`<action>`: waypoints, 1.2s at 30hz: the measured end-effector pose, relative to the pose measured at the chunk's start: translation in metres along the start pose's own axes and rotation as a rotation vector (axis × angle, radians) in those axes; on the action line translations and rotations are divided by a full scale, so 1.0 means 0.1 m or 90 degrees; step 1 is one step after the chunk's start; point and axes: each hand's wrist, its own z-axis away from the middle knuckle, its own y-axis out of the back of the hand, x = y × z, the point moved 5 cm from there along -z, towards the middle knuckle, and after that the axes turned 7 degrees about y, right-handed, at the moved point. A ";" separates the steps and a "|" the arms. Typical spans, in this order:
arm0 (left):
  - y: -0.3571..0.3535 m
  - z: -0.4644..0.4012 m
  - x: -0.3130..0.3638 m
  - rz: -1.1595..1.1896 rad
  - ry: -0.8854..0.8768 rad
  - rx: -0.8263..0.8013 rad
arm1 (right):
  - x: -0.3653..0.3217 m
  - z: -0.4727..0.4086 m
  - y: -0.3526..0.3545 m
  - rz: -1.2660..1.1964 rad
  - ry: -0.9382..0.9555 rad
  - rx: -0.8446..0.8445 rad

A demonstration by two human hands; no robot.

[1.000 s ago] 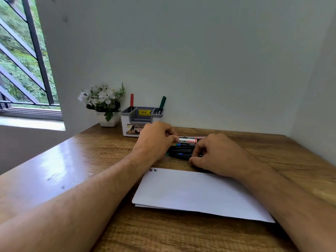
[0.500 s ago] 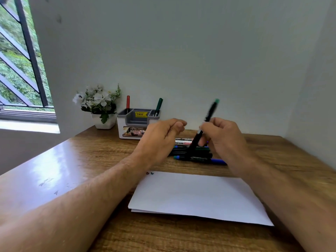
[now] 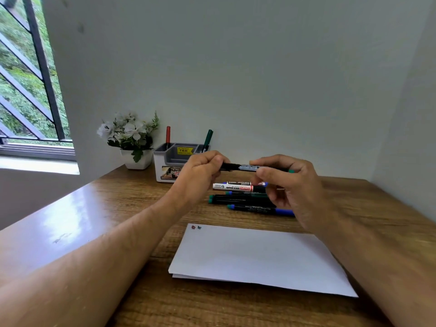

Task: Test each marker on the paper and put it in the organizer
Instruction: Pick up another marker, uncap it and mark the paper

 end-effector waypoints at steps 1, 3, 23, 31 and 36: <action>0.02 0.00 0.00 0.033 0.007 0.006 | 0.00 0.00 0.00 0.025 0.016 -0.008; 0.05 -0.01 -0.02 0.080 0.029 0.022 | -0.02 0.00 0.01 0.251 0.082 -0.021; -0.09 0.01 -0.05 0.297 0.038 -0.095 | -0.01 0.07 -0.29 0.381 -0.017 -0.122; -0.06 -0.01 -0.10 0.312 0.049 -0.093 | 0.07 0.11 -0.36 0.118 -0.151 -0.141; -0.08 -0.01 -0.09 0.342 0.057 -0.100 | 0.12 0.16 -0.41 -0.059 -0.259 -0.146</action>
